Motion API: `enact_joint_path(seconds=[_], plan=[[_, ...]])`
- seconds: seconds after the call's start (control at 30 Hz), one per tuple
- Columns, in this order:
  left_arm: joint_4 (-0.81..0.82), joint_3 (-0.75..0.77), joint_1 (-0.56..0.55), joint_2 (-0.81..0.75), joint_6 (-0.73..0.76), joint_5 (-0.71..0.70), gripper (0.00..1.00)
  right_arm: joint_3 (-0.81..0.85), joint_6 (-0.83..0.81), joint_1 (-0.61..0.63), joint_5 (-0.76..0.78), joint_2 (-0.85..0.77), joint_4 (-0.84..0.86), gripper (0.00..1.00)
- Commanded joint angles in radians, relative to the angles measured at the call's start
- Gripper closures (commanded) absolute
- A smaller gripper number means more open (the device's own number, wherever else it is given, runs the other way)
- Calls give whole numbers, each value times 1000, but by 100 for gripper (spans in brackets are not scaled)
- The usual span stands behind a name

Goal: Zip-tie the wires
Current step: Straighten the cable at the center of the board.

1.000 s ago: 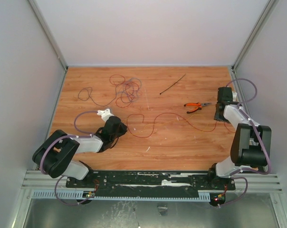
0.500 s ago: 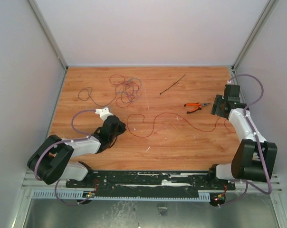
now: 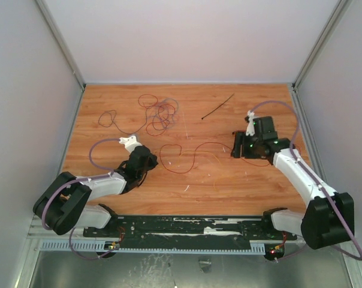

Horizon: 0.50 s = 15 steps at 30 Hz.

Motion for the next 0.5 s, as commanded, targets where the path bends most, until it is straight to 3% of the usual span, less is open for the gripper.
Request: enact_joint_path(seconds=[0.0, 0.27, 0.47], plan=[[7, 6, 4, -3, 20, -35, 99, -74, 95, 93, 19, 29, -69, 39], [17, 10, 12, 3, 32, -37, 100, -136, 207, 234, 146, 66, -118, 39], [32, 10, 19, 19, 32, -22, 100, -130, 219, 289, 159, 158, -134, 39]])
